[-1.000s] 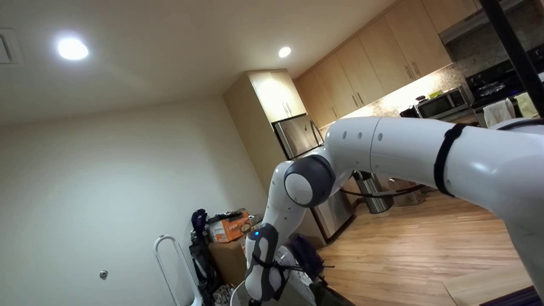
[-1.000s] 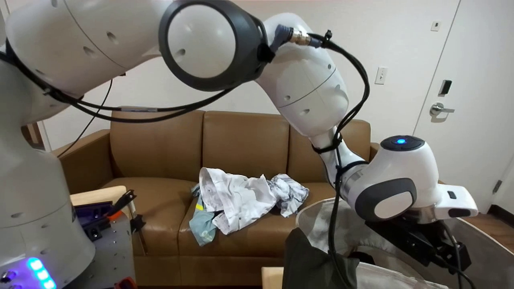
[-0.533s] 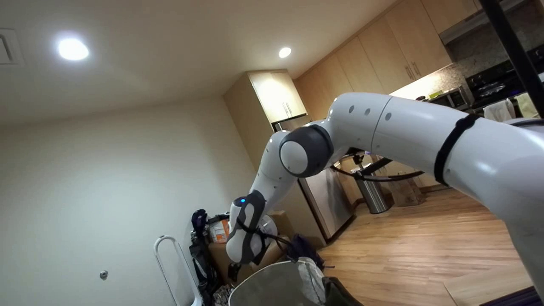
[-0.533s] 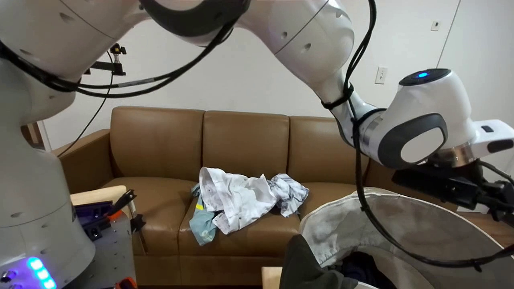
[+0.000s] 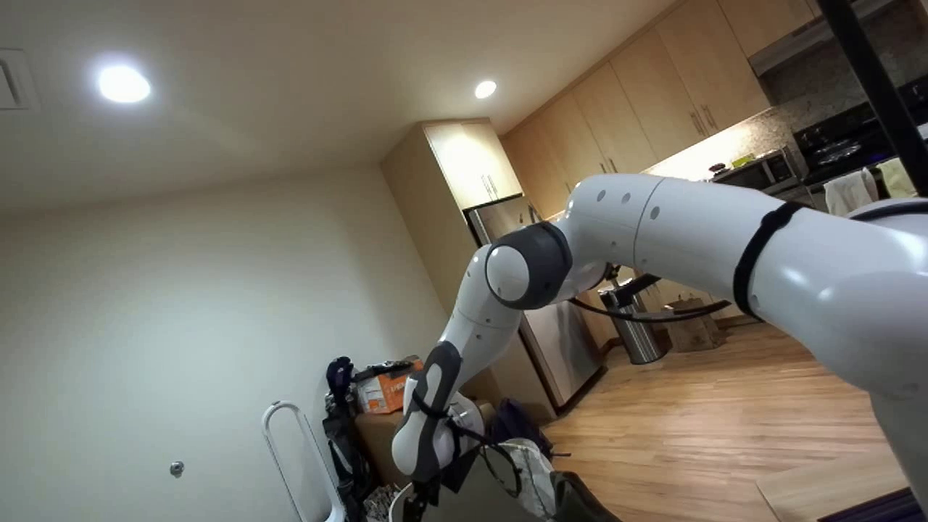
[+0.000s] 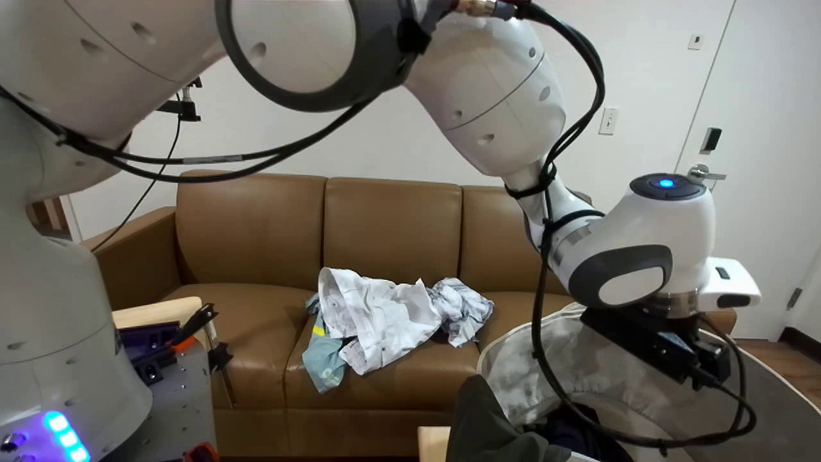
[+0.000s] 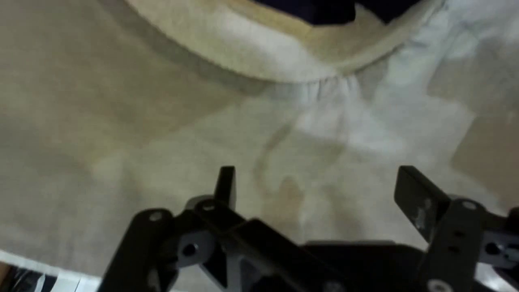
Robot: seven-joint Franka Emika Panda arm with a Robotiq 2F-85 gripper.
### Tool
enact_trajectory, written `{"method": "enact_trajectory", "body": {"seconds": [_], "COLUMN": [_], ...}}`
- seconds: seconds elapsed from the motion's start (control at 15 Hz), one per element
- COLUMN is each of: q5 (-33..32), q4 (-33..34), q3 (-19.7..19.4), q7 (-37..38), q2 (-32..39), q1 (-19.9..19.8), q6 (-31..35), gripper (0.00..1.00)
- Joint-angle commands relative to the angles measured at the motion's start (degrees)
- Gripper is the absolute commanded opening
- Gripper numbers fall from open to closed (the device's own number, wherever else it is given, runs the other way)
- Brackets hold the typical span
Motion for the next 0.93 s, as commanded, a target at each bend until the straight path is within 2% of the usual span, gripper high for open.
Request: {"method": "enact_trajectory", "body": {"seconds": [0.0, 0.27, 0.6, 0.87], "q5": [2.64, 1.96, 1.93, 2.01], "q4": [-2.31, -1.89, -2.07, 2.60], "q3": [0.07, -3.47, -4.10, -5.51], "q7": [-1.67, -1.41, -0.58, 0.67], "q2": [1.43, 5.18, 4.79, 10.21], "q1": [-2.07, -1.38, -0.38, 1.11], "q6": [-5.39, -6.08, -4.15, -5.76], "gripper": [1.00, 1.00, 1.00, 1.00]}}
